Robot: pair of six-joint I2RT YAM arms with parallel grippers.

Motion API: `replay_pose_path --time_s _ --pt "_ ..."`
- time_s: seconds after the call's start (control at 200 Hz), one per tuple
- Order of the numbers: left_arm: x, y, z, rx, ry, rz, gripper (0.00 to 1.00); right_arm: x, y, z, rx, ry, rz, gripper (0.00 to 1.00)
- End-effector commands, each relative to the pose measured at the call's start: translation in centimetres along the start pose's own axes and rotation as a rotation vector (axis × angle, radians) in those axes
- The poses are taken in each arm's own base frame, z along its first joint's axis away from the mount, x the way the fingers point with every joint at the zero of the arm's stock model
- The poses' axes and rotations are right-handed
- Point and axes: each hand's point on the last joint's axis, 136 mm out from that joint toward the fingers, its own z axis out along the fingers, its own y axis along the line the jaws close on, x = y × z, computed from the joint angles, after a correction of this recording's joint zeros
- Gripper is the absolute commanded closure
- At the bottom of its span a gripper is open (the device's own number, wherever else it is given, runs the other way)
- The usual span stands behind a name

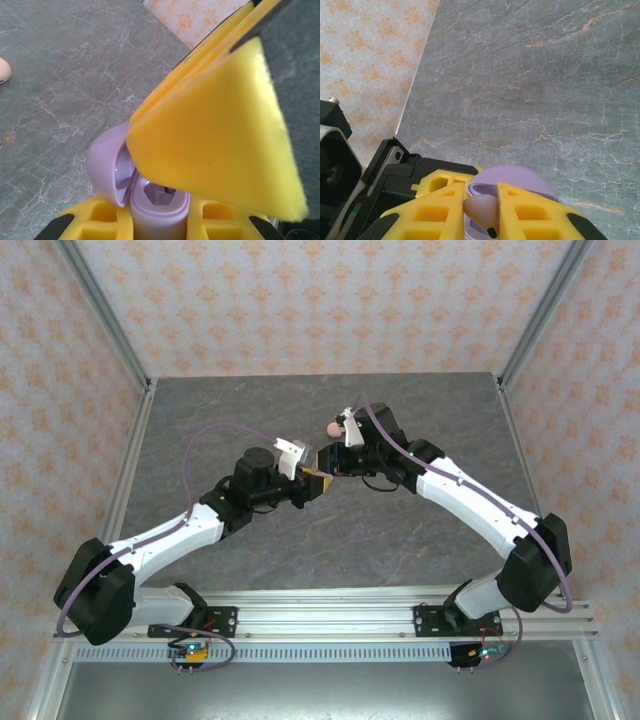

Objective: Insert wireless bluetooth earbuds into charging case

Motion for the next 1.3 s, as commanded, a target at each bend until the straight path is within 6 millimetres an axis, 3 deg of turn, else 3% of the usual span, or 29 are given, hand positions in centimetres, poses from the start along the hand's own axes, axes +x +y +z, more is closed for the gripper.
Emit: replay_pose_path --time_s 0.0,0.4,0.611,0.806,0.916,1.296 --pt "-2.3 -0.2 -0.4 -0.008 -0.080 0.006 0.80 -0.2 0.6 -0.2 -0.002 0.000 -0.024 0.79" --pt "-2.2 -0.4 -0.6 0.001 -0.075 0.018 0.80 -0.1 0.6 -0.4 0.004 -0.002 -0.025 0.66" --pt "-1.8 -0.6 -0.9 0.004 -0.059 0.053 0.80 -0.8 0.7 -1.5 0.025 -0.043 -0.035 0.58" --pt "-1.1 -0.3 -1.3 -0.014 -0.031 0.079 0.79 -1.4 0.2 -3.0 0.089 -0.085 -0.053 0.59" --pt "-0.8 -1.6 -1.5 0.046 -0.008 0.117 0.79 -1.5 -0.2 -3.3 0.129 -0.066 -0.059 0.61" --pt "0.1 -4.1 -2.9 0.103 0.059 0.372 0.82 -0.3 -0.8 -2.6 0.160 0.073 -0.036 0.72"
